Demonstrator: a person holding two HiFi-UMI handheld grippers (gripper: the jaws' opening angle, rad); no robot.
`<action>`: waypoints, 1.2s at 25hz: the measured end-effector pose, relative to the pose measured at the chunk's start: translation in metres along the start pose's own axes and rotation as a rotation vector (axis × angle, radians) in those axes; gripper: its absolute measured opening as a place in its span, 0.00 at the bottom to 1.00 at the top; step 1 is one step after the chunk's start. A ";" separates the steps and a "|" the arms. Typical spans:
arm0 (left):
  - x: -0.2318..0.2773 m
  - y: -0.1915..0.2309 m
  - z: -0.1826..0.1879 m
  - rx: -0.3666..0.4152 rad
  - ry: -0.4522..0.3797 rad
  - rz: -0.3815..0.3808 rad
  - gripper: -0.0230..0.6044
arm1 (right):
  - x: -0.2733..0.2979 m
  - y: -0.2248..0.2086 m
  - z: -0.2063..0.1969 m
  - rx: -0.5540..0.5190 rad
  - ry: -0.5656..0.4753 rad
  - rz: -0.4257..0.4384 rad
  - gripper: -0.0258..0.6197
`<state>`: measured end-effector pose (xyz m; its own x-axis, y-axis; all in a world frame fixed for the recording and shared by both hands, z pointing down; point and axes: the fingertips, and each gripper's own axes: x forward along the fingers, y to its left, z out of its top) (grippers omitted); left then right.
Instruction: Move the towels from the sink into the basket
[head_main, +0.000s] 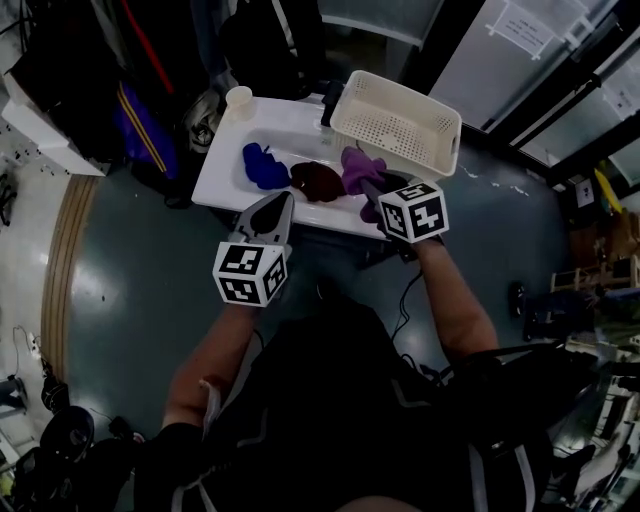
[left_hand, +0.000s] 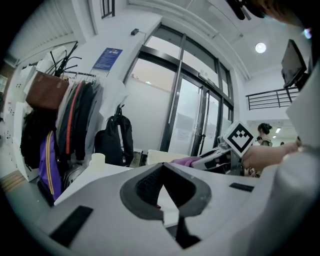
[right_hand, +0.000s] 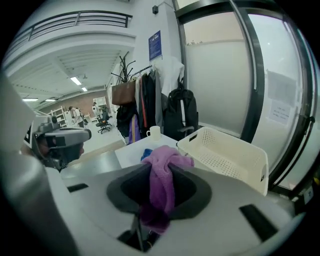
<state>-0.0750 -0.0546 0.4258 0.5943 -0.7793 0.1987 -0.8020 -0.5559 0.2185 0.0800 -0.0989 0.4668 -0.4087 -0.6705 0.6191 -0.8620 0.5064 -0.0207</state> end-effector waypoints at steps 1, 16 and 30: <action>-0.001 -0.002 0.004 0.009 -0.006 -0.007 0.04 | -0.005 0.001 0.007 -0.001 -0.013 -0.002 0.19; 0.052 0.003 0.062 0.075 -0.044 0.000 0.04 | 0.000 -0.090 0.104 0.020 -0.146 -0.040 0.19; 0.161 0.029 0.068 0.052 0.020 0.032 0.04 | 0.105 -0.186 0.103 0.034 -0.018 -0.001 0.20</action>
<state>-0.0068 -0.2156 0.3988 0.5691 -0.7913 0.2235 -0.8222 -0.5456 0.1619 0.1669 -0.3193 0.4551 -0.4132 -0.6806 0.6050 -0.8718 0.4876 -0.0468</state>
